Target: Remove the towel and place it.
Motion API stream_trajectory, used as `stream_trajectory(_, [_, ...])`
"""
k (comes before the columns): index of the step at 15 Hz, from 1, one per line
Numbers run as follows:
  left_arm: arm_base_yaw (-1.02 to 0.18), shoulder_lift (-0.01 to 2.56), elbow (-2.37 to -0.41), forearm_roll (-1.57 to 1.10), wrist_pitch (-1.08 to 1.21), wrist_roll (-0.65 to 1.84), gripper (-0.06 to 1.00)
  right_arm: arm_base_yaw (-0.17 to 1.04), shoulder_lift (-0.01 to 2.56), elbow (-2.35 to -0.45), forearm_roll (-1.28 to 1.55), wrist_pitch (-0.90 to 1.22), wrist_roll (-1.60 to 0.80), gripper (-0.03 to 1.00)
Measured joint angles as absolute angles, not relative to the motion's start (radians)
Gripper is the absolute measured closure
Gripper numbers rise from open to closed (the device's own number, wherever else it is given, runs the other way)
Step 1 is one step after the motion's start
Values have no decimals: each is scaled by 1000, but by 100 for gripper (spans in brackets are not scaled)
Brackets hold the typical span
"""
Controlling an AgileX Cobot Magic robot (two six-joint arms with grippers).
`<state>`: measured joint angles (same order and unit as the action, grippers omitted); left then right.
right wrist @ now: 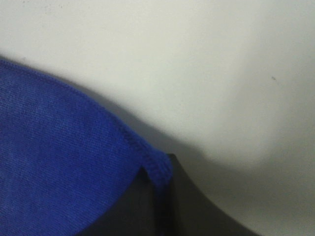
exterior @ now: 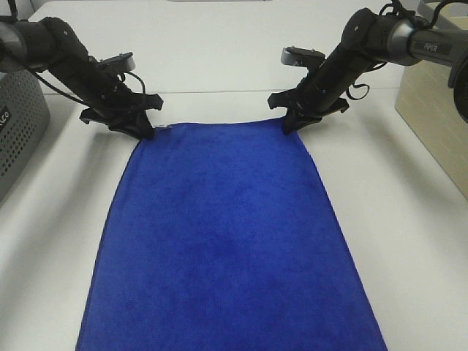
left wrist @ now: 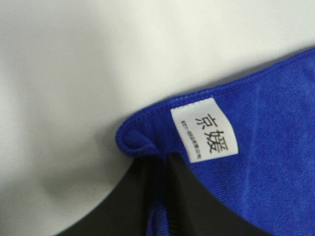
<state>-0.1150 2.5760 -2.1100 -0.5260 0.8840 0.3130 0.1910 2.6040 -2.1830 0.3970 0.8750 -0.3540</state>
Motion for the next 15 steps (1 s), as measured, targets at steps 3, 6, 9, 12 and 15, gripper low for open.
stream_trajectory(3, [-119,2577,-2110,-526,880,336,93,191,2605,-2183,395,861,-355,95])
stream_trajectory(6, [-119,2577,-2110,-526,870,339,93,191,2606,-2184,383,849,-355,95])
stream_trajectory(9, [-121,2577,-2145,-525,838,351,93,192,2603,-2185,322,776,-355,95])
stream_trajectory(12, [-131,2577,-2196,-525,784,357,93,192,2590,-2185,271,710,-355,95])
stream_trajectory(15, [-138,2577,-2238,-510,683,381,94,192,2584,-2185,229,562,-355,95])
